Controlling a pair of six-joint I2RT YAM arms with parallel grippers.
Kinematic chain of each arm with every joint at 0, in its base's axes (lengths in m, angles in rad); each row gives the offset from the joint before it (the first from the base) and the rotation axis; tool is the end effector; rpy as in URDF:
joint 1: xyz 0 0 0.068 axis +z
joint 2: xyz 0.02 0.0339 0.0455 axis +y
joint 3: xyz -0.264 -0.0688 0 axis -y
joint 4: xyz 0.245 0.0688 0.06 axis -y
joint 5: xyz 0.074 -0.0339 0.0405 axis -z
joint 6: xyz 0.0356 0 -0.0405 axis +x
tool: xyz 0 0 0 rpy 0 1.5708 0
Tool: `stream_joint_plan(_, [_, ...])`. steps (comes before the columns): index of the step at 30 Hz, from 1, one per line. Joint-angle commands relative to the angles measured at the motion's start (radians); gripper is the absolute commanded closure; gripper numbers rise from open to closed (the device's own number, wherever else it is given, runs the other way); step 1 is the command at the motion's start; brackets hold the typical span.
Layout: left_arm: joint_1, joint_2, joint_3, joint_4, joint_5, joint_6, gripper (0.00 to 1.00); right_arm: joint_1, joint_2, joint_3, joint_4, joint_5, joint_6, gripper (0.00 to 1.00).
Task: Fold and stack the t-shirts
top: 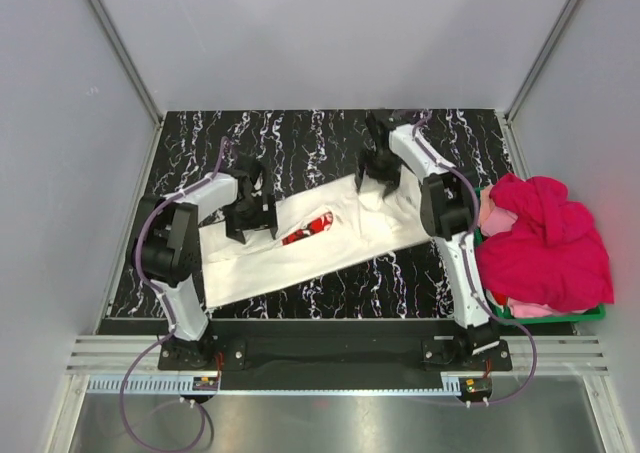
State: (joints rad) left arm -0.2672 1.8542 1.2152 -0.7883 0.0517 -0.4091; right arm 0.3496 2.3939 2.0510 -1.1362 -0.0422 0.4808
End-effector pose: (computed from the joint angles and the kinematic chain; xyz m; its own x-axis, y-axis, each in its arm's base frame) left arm 0.3293 -0.0921 0.1606 -0.9835 -0.1426 -0.1109 -0.1313 0.9859 -0.1038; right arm 0.4453 0.1639 0.1580 -0.9894 0.1311 -0.0618 0.1261 0.9888 0.0796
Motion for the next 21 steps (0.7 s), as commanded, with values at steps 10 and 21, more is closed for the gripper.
stream_joint_plan(10, [-0.587,-0.246,-0.454,0.632,0.522,-0.666,0.1,-0.005,0.391,0.604,0.825,-0.534,0.079,0.09])
stream_joint_plan(21, [-0.687,-0.469,-0.004,0.028,0.186,-0.56,0.05,-0.001,0.118,0.511,0.908,-0.506,-0.028,0.02])
